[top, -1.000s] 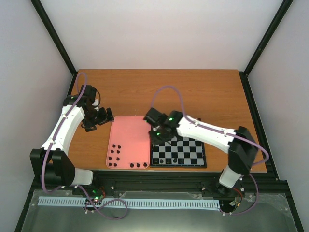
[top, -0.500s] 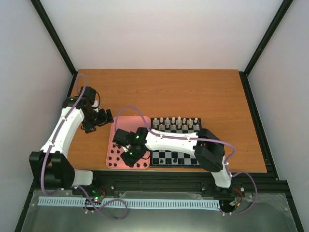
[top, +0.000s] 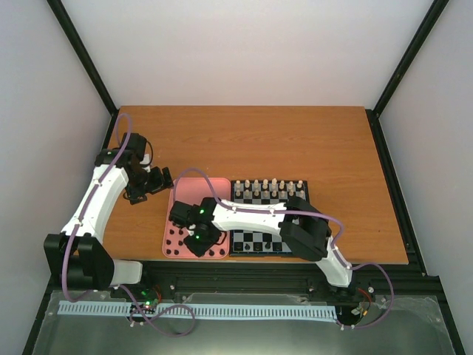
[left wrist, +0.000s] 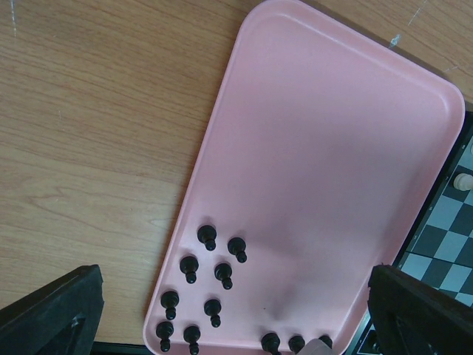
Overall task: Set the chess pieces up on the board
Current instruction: Pick up the chess piece from the storage box, then place the chess piece on the chessboard.
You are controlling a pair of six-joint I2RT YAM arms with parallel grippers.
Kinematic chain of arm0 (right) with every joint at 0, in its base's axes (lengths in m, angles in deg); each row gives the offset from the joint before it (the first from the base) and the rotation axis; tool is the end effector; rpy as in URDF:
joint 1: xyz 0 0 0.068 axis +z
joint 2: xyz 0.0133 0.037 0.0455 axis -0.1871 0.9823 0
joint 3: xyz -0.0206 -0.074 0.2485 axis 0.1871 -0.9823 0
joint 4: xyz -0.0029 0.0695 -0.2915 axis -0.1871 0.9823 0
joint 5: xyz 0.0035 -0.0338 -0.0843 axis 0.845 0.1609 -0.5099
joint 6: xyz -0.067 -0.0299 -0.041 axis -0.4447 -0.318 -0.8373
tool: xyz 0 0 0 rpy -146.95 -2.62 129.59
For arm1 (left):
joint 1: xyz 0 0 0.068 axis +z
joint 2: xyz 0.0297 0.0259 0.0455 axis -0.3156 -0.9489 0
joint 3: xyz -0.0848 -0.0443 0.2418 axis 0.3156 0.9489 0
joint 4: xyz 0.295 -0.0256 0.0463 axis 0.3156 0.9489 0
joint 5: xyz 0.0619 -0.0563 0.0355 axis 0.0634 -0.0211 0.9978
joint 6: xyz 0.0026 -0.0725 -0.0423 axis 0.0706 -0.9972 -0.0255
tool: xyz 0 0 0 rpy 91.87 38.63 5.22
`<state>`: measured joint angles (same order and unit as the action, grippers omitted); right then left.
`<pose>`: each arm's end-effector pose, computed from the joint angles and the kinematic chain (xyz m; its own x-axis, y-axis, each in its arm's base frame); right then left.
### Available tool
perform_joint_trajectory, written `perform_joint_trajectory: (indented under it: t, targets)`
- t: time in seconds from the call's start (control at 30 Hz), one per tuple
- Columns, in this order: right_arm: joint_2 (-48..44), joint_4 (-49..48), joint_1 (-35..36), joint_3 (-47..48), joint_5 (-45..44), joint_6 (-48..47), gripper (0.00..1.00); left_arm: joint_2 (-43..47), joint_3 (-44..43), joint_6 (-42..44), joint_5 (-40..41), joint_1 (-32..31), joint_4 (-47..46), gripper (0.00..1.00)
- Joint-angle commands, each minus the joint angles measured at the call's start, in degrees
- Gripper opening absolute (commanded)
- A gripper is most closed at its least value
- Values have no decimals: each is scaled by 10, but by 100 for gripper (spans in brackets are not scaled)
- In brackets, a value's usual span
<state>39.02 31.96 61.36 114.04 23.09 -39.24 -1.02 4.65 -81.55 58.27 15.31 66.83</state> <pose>0.1308 0.4471 0.1194 -0.6703 -0.7315 -0.1249 -0.7357 0.6328 0.2417 0.2826 -0.0270 0.2317 -0.9080 -0.3945 -0.1412 -0.3539 0.9025 -0.2454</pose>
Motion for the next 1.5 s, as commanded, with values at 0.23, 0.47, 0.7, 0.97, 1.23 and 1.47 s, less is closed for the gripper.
perform_joint_trajectory:
  t: [0.23, 0.47, 0.7, 0.97, 1.23, 1.47]
  targets:
    - [26, 3, -9, 16, 20, -10, 32, 2, -6, 13, -1, 2, 2, 100]
    - [33, 5, -10, 18, 31, -13, 28, -1, -7, 13, -3, 3, 2, 100]
    - [31, 15, -10, 23, 24, -11, 15, -2, -5, 12, -4, 3, 0, 100]
    - [-4, 35, -13, 43, -29, -2, 6, 1, -4, 13, -1, 3, 1, 100]
    - [-118, 55, -76, 15, -90, 20, 6, 5, -8, 12, 0, 3, 2, 100]
    - [-302, 29, -209, -225, -104, 55, 6, 3, -10, 10, -8, 3, 0, 100]
